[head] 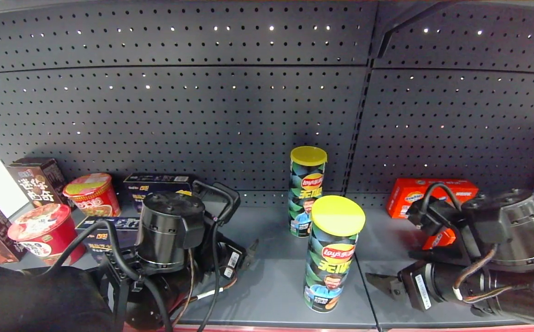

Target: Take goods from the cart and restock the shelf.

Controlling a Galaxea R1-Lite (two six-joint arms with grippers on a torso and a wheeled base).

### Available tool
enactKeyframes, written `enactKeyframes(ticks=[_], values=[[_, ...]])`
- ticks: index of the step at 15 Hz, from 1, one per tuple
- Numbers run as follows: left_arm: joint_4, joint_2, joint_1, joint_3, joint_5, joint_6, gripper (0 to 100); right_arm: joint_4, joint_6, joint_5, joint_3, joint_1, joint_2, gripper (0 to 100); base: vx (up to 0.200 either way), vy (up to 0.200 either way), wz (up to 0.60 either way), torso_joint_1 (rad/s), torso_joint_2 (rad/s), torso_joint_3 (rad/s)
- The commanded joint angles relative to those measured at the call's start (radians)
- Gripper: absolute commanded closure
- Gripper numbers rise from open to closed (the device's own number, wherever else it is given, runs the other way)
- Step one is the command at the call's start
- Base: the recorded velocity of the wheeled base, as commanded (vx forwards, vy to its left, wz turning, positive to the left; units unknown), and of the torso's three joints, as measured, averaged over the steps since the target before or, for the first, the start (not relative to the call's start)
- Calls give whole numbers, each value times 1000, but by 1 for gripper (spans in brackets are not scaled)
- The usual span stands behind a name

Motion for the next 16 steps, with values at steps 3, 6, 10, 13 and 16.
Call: enactKeyframes(ticks=[3, 6, 10, 13, 16], values=[[-2, 30, 1, -19, -1, 0, 0, -1, 1, 0, -43, 0, 75, 0, 0, 0, 0, 0, 0, 0], [-2, 41, 1, -26, -1, 0, 0, -42, -1, 5, -66, 3, 115, 0, 0, 0, 0, 0, 0, 0], [-2, 45, 3, -36, -1, 0, 0, -44, -1, 5, -85, 8, 138, 0, 0, 0, 0, 0, 0, 0], [-8, 62, 13, -41, -2, 0, 0, -44, -1, 5, -99, 23, 153, 0, 0, 0, 0, 0, 0, 0], [-8, 67, 13, -47, -2, 0, 0, -45, 1, 5, -115, 27, 172, 0, 0, 0, 0, 0, 0, 0]])
